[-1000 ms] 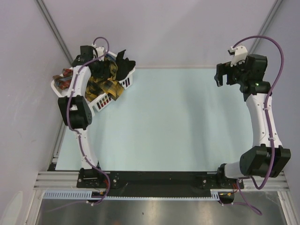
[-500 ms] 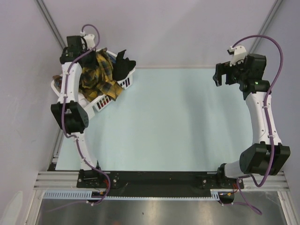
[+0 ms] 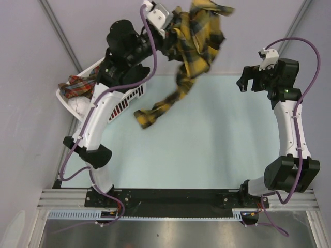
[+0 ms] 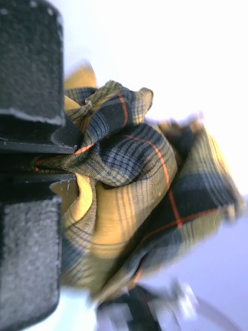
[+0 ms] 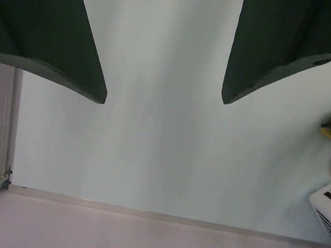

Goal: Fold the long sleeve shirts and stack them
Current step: Move the shirt to the center of the board

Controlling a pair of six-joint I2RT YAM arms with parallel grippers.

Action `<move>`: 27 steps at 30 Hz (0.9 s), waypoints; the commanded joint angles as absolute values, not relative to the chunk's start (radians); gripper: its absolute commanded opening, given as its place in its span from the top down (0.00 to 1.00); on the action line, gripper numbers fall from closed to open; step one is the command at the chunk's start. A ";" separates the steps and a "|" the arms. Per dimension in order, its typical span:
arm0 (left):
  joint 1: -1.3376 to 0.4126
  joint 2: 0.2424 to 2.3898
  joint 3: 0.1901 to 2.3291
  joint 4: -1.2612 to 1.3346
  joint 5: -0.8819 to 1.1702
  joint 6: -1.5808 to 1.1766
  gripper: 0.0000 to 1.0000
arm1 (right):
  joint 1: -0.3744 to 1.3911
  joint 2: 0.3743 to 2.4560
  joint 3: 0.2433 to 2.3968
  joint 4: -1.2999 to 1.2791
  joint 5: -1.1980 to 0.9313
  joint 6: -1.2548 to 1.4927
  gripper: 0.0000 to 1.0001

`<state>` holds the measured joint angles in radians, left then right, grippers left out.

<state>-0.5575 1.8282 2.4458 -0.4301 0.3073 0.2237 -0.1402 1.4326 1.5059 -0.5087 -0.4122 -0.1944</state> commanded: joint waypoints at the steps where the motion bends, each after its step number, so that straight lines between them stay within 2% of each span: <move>1: -0.662 1.787 2.499 -0.155 0.302 0.255 1.00 | -0.213 1.410 1.543 -0.453 -0.442 -0.094 0.00; 3: -0.684 1.789 2.479 -0.167 0.334 0.238 1.00 | -0.244 1.404 1.536 -0.459 -0.469 -0.068 0.00; 8: -0.675 1.743 2.203 -0.284 0.363 0.230 1.00 | -0.351 1.382 1.503 -0.511 -0.532 -0.074 0.00; 10: -0.654 1.718 2.047 -0.360 0.510 0.303 1.00 | -0.385 1.376 1.476 -0.531 -0.577 -0.103 0.01; 11: -0.653 1.715 2.001 -0.412 0.540 0.354 0.96 | -0.388 1.376 1.470 -0.561 -0.590 -0.121 0.00; 13: -0.649 1.706 1.851 -0.565 0.529 0.479 0.64 | -0.388 1.385 1.462 -0.609 -0.630 -0.203 0.00; 14: -0.643 1.694 1.801 -0.601 0.506 0.494 0.41 | -0.385 1.390 1.460 -0.659 -0.644 -0.231 0.00; 15: -0.603 1.678 1.751 -0.629 0.511 0.498 0.01 | -0.384 1.394 1.459 -0.693 -0.676 -0.270 0.00; 20: -0.457 1.568 1.513 -0.658 0.535 0.468 0.00 | -0.299 1.428 1.425 -0.842 -0.710 -0.432 0.00; 27: -0.348 1.520 1.303 -0.612 0.552 0.324 0.01 | 0.061 1.546 1.436 -0.752 -0.572 -0.486 0.00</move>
